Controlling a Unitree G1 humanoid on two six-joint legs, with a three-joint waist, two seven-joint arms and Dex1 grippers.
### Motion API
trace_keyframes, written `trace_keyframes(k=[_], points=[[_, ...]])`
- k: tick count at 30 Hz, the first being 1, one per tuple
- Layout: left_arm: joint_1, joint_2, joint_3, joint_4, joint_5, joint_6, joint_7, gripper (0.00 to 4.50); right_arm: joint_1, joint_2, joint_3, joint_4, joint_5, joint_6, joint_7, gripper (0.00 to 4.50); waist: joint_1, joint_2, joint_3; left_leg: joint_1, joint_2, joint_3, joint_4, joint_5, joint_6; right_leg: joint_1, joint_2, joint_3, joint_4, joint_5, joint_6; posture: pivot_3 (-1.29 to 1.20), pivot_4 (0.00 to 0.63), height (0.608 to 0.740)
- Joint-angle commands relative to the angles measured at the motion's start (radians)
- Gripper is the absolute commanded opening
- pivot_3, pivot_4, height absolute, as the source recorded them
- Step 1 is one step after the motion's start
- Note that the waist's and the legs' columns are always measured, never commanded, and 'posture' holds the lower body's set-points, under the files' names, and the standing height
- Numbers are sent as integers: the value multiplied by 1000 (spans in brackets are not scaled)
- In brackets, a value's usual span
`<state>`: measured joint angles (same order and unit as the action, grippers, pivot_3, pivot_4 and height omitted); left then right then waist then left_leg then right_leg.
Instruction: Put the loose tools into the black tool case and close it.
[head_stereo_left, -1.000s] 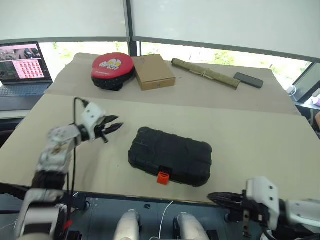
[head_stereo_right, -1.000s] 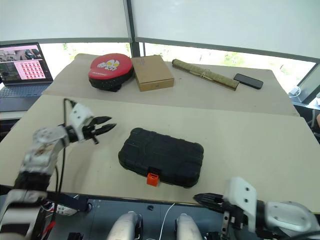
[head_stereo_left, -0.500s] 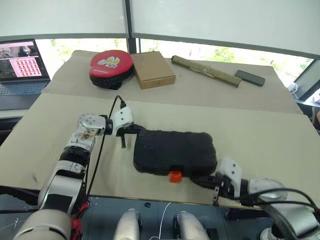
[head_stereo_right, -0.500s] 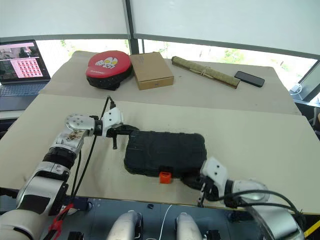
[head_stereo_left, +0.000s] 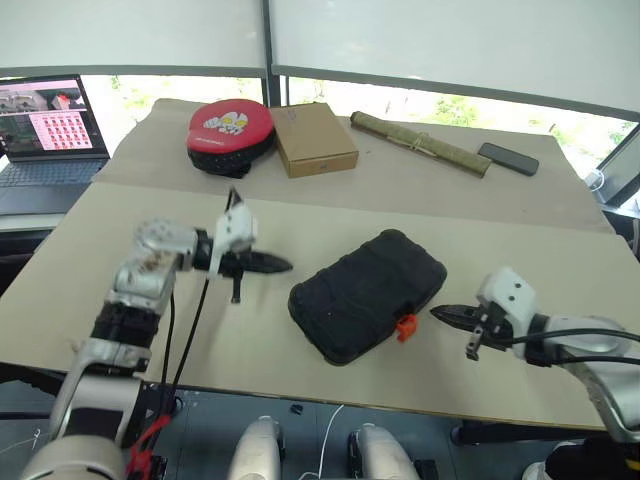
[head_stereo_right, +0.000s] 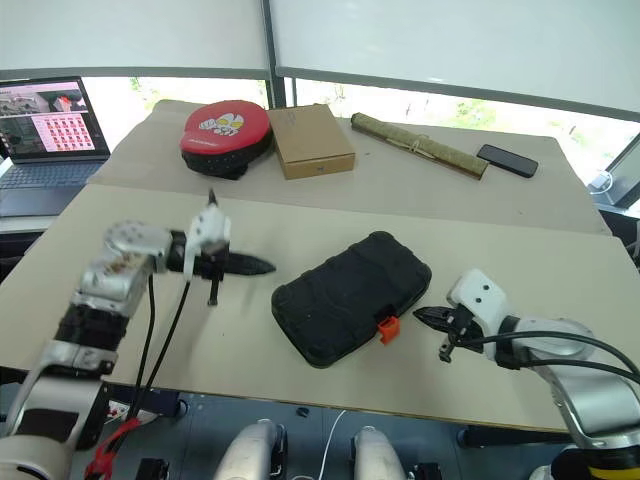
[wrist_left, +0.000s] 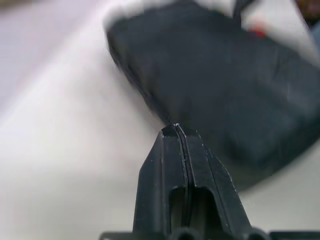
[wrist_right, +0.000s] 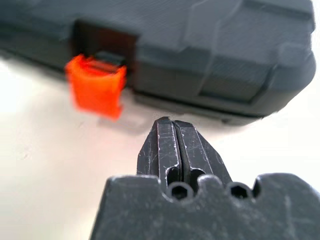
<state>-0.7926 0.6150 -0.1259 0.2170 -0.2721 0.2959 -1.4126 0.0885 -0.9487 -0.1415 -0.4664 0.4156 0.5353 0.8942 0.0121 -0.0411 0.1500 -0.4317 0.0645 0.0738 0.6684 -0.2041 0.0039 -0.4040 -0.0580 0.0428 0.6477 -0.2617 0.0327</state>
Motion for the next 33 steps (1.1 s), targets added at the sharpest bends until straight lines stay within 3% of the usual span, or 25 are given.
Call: trace_keyframes(k=[1,9,16,22,33], points=[[14,-45,-86,-64,24,-31,-9,51,46,-25,-14,-102,25,28,31,0,0,1,-1,0,0,0,0,0,0,0,0,0,0,0,0,0,150,740],[47,-141,-290,97,244,-418,17,51,-5,41,112,-166,-20,130,-77,0,-2,1,-1,1,0,-1,1,0,0,0,1,1,1,0,-1,0,150,740],[44,-169,-300,149,247,-461,24,51,-95,110,218,-104,-86,158,-158,0,1,2,-2,2,0,-1,1,0,0,2,0,1,0,0,-1,0,150,740],[44,-178,-296,145,240,-463,25,51,-162,169,234,-80,-92,164,-188,0,-2,2,-2,2,0,-1,2,0,0,2,1,1,1,0,-1,0,150,740],[44,-198,-330,200,290,-538,43,51,-204,179,126,-188,-1,232,-179,0,-23,3,-2,2,1,-1,1,0,0,1,2,1,1,1,-1,0,150,740]])
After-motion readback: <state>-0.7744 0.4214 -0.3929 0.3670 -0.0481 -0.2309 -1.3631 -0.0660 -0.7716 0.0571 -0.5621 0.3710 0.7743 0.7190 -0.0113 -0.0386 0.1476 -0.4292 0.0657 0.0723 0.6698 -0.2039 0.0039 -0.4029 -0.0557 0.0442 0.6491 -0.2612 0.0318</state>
